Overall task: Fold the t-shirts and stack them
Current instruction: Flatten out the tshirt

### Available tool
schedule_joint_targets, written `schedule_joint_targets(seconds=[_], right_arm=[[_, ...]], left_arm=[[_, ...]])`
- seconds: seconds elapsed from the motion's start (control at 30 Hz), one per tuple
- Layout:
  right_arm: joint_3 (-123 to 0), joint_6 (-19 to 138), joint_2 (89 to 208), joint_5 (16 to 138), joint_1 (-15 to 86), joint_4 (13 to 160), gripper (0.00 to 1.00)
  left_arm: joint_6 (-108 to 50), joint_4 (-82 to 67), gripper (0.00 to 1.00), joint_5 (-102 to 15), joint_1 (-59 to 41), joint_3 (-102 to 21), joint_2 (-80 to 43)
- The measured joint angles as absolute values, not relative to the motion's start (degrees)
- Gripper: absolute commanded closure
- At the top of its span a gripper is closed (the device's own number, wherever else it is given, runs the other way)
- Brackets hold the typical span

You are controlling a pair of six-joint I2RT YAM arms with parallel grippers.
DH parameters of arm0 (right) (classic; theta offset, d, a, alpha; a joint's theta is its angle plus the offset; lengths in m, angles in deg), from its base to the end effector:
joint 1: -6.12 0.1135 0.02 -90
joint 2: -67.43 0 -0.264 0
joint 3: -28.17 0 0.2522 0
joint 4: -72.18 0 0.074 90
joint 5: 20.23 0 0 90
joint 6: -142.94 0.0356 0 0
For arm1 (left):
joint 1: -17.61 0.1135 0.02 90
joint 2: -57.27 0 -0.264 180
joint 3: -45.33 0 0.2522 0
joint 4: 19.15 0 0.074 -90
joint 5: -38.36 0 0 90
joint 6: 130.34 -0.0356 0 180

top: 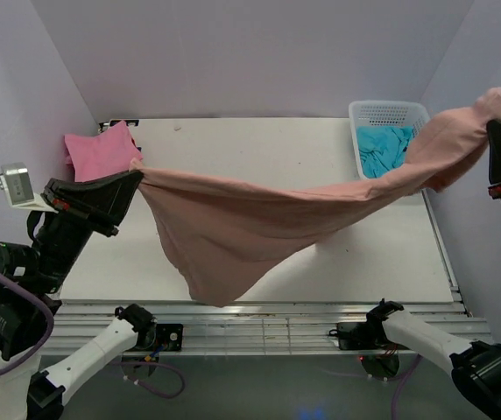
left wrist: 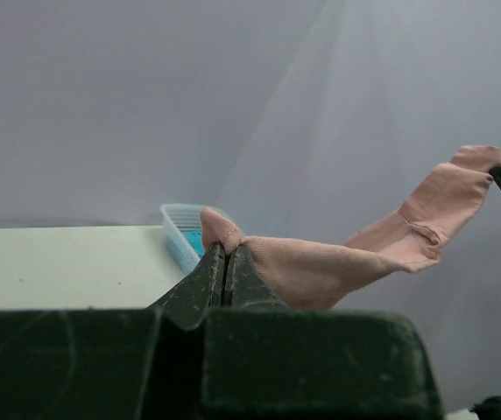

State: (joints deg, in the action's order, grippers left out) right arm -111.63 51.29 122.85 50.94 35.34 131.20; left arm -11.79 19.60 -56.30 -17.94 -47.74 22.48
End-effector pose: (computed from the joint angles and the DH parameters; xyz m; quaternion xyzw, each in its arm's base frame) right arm -0.0012 -0.0138 0.6280 -0.0071 0.5452 0.1137 0.8305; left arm 0.0334 -0.0203 0.5153 0.0020 0.5774 -0.4132 0.7042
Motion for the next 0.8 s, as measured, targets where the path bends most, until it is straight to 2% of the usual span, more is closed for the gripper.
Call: schedule_joint_targets(seconds=[0.17, 0.27, 0.4, 0.47, 0.6, 0.8], right_arm=[[-112.22, 51.9, 118.24, 56.04, 35.34, 133.12, 0.91], [-114.74, 52.84, 117.56, 58.22, 35.34, 133.47, 0.9], [-116.64, 54.04, 117.28, 60.45, 35.34, 133.28, 0.91], [-115.46, 54.29, 116.78, 61.41, 35.34, 132.71, 0.91], [-107.28, 54.29, 114.55, 62.81, 35.34, 130.37, 0.91], [-101.58, 52.65, 116.99, 61.63, 35.34, 128.53, 0.92]], left_arm=[[-9.23, 24.41, 1.0, -45.75, -9.2, -54.51, 22.81], [-8.33, 28.58, 1.0, -39.5, 0.11, -63.36, 22.35], [-7.28, 29.35, 1.0, -32.3, 6.6, -71.97, 21.91], [-7.13, 28.5, 1.0, -30.1, 7.78, -72.0, 22.48], [-6.85, 27.25, 1.0, -27.82, 8.11, -64.65, 23.25], [-7.17, 27.53, 1.0, -27.58, 8.13, -57.16, 19.14]])
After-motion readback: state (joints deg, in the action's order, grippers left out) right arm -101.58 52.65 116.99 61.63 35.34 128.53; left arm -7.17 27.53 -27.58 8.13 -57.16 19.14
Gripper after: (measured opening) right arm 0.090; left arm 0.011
